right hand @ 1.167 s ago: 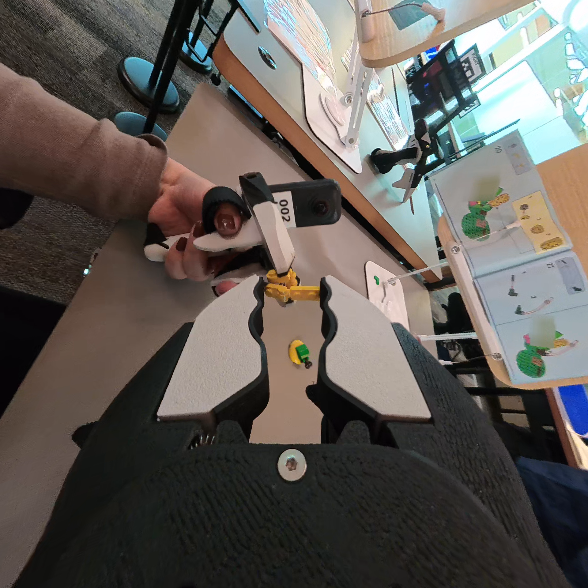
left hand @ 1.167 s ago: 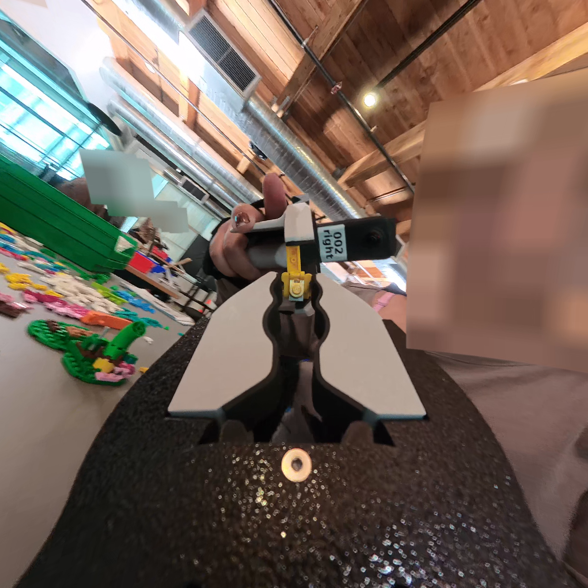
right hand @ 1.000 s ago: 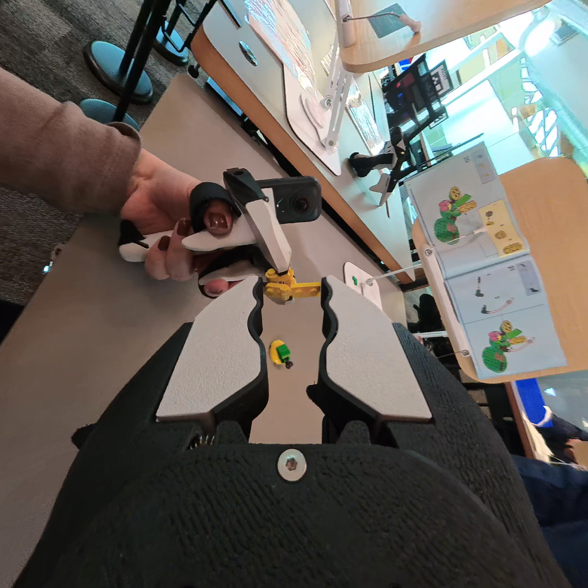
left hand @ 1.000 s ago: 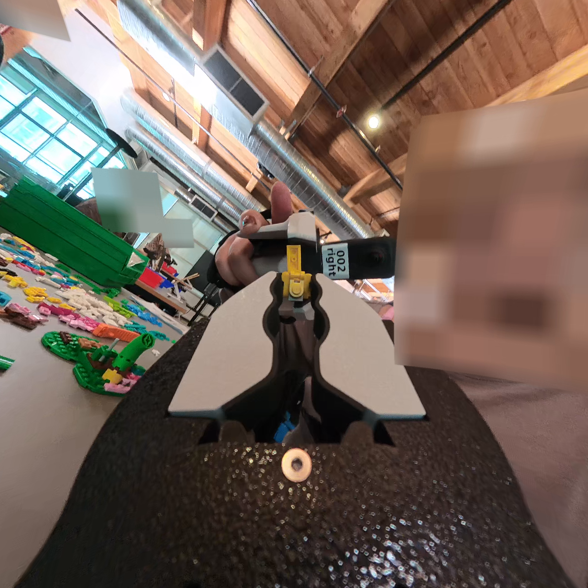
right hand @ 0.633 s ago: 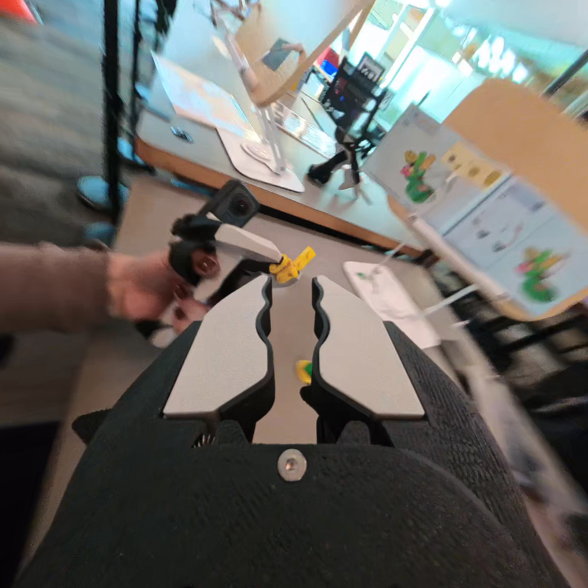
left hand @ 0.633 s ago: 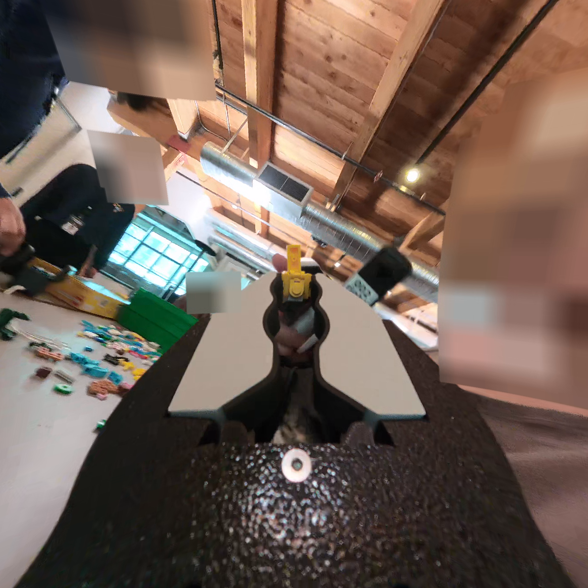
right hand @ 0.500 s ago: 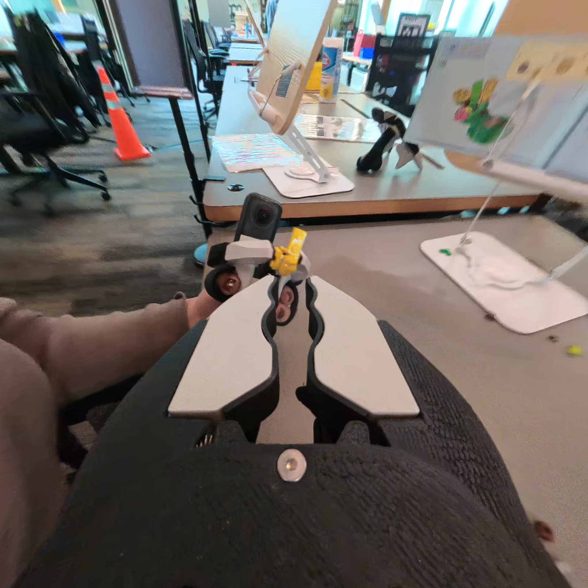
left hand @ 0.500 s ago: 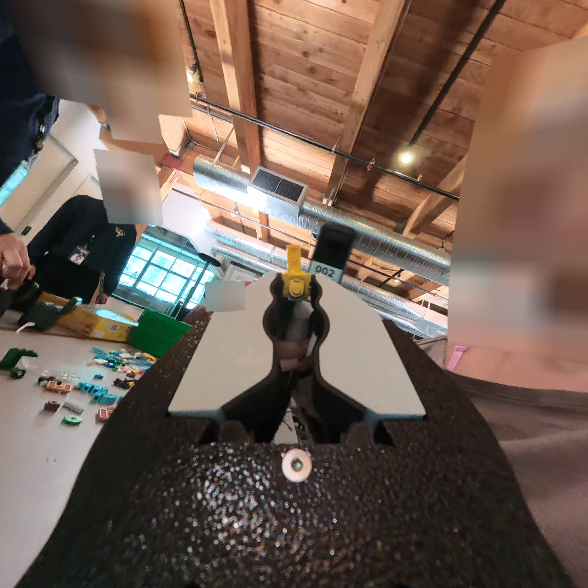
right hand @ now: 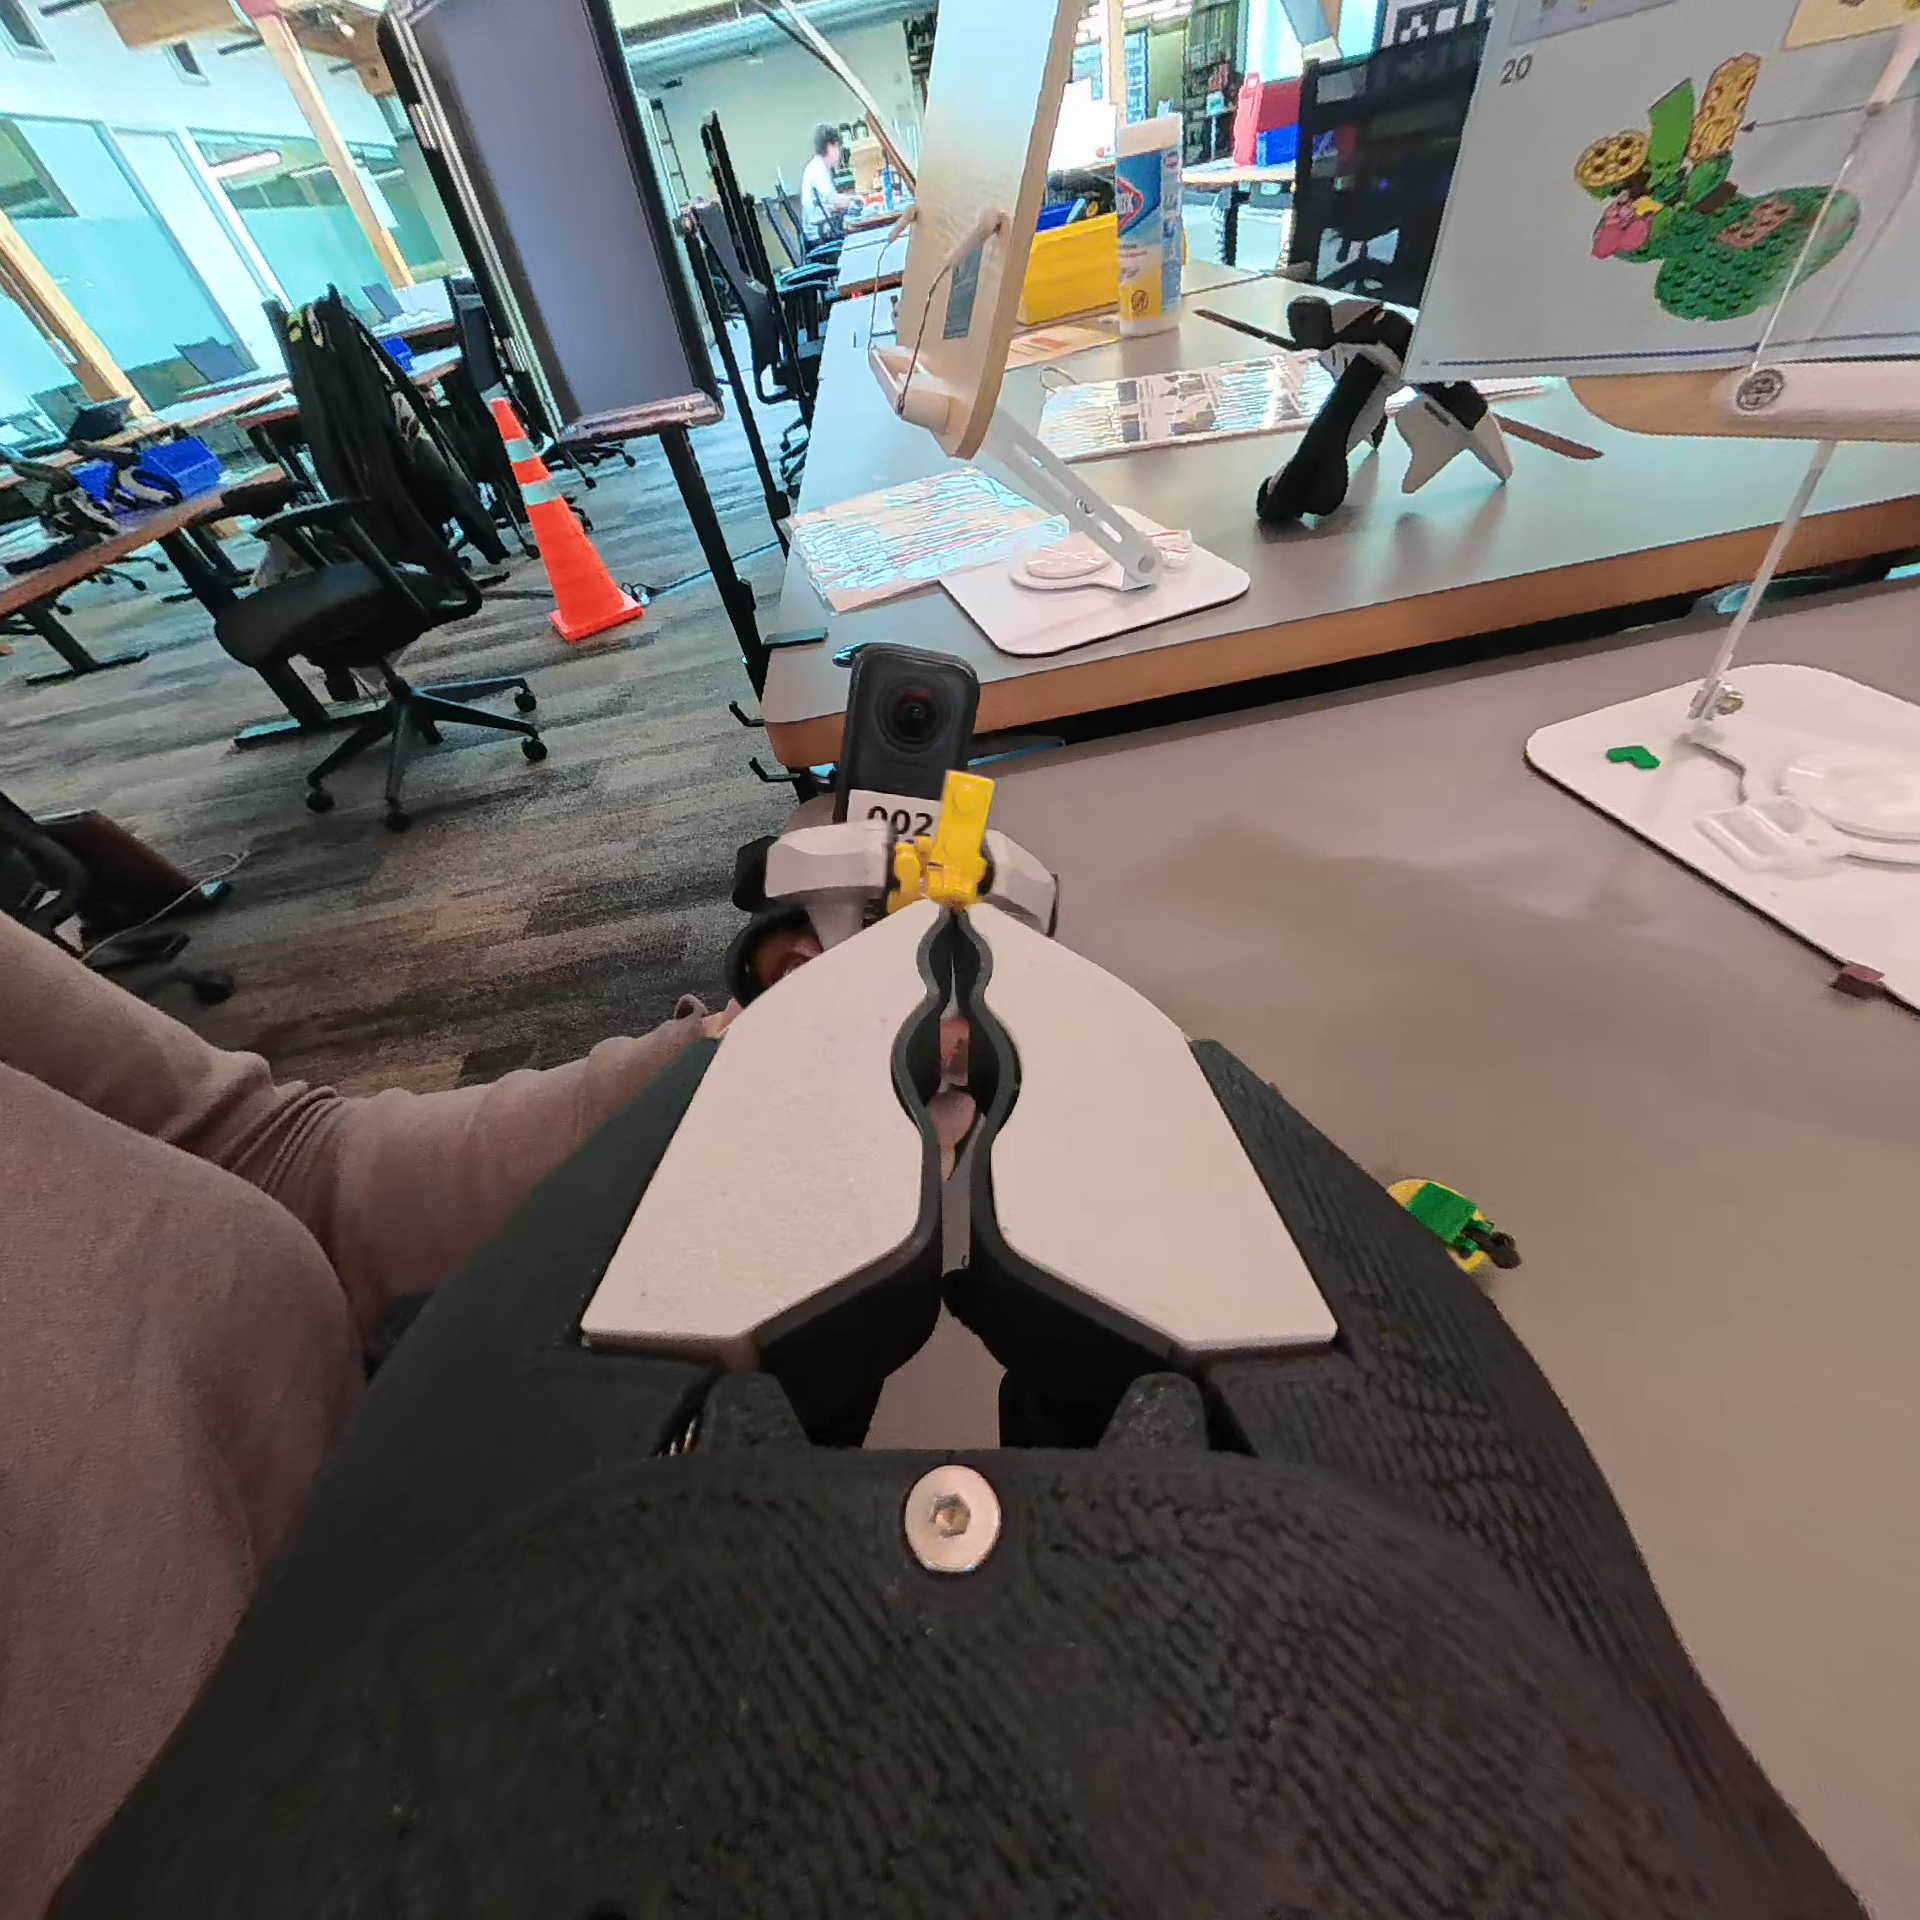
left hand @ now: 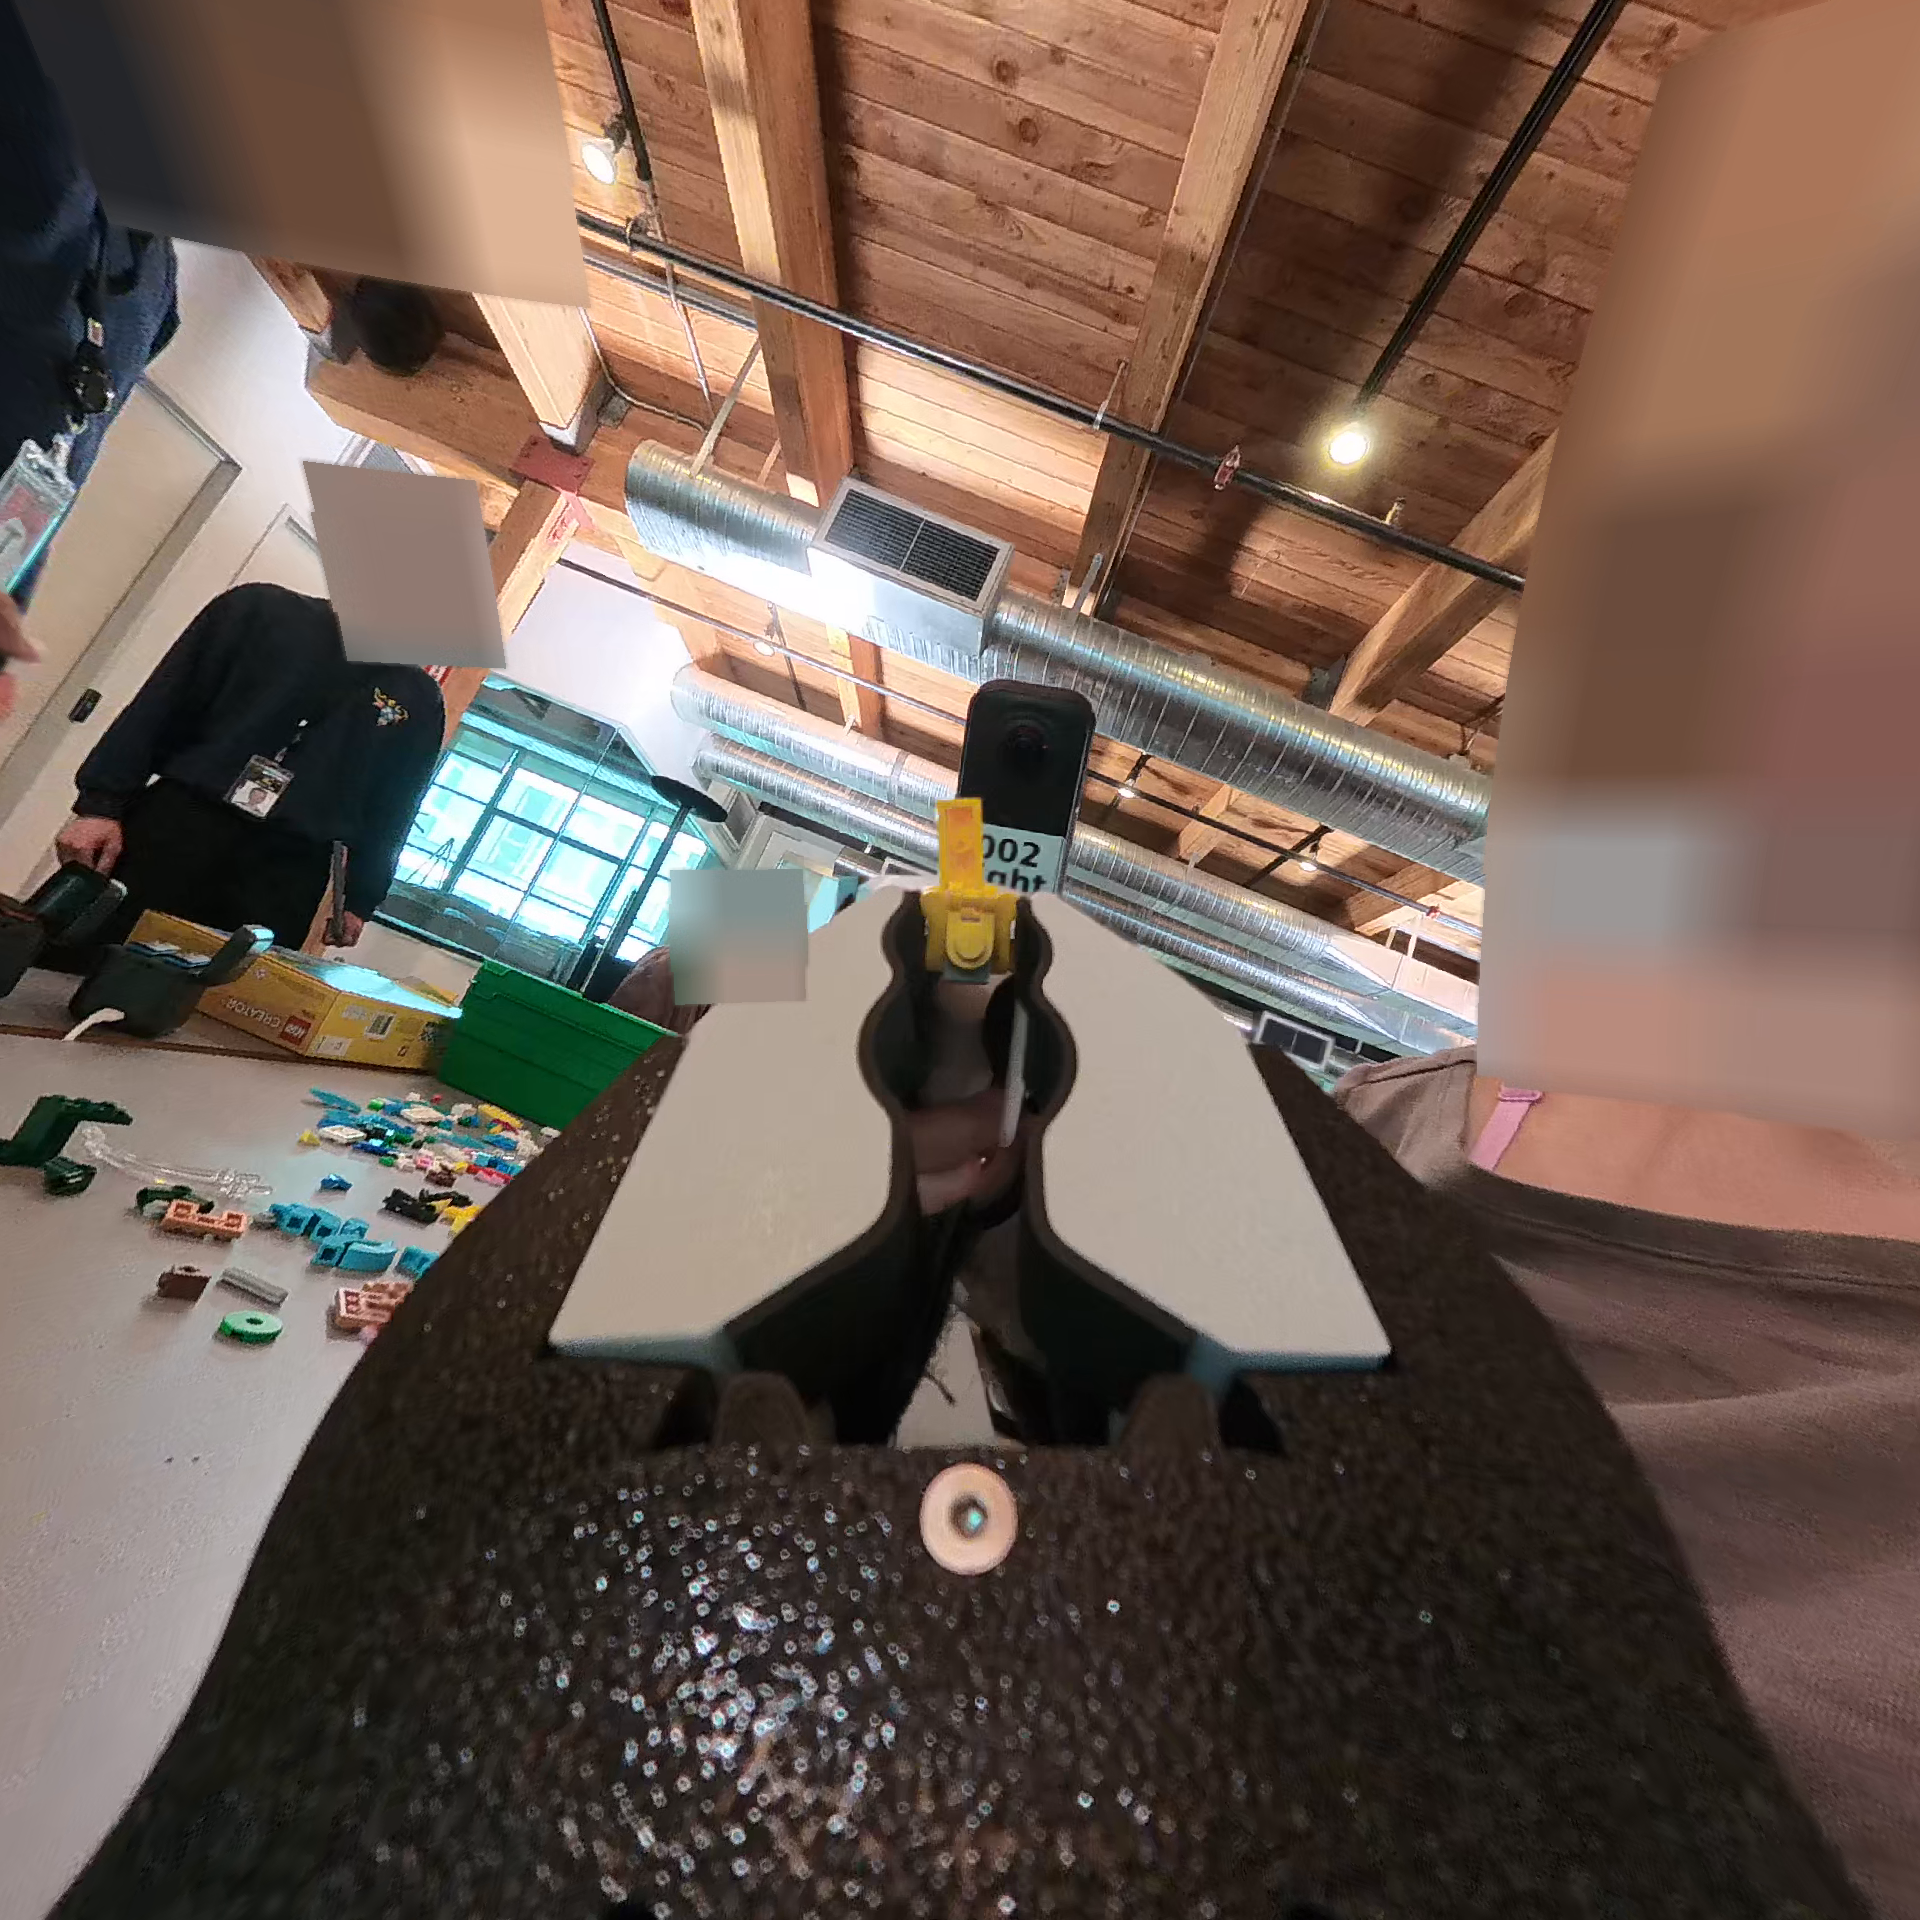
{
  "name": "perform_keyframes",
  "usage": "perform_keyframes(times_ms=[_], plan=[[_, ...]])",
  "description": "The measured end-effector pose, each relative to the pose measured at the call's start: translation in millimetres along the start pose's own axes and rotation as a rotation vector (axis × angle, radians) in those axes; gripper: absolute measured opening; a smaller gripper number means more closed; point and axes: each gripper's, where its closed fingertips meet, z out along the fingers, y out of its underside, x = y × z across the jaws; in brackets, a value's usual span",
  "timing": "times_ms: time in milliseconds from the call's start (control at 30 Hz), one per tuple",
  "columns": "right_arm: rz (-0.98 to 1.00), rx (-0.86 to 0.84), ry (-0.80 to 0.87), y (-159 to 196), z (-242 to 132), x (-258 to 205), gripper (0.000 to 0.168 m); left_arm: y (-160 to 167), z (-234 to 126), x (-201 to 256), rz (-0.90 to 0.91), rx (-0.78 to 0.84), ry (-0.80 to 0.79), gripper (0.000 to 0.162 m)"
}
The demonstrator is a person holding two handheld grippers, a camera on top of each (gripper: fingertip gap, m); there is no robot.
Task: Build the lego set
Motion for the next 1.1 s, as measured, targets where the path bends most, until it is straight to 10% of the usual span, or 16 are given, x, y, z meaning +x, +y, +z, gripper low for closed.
perform_keyframes(times_ms=[33,1100], plan=[[0.002,-0.001,-0.005,0.3,0.1,-0.7,0.000,1.1,-0.5,-0.5,0.003,-0.008,-0.003,0.016],[-0.015,-0.105,-0.003,10.3,-1.0,1.0,0.000,10.2,-2.5,-6.3,0.063,-0.110,-0.071,0.016]])
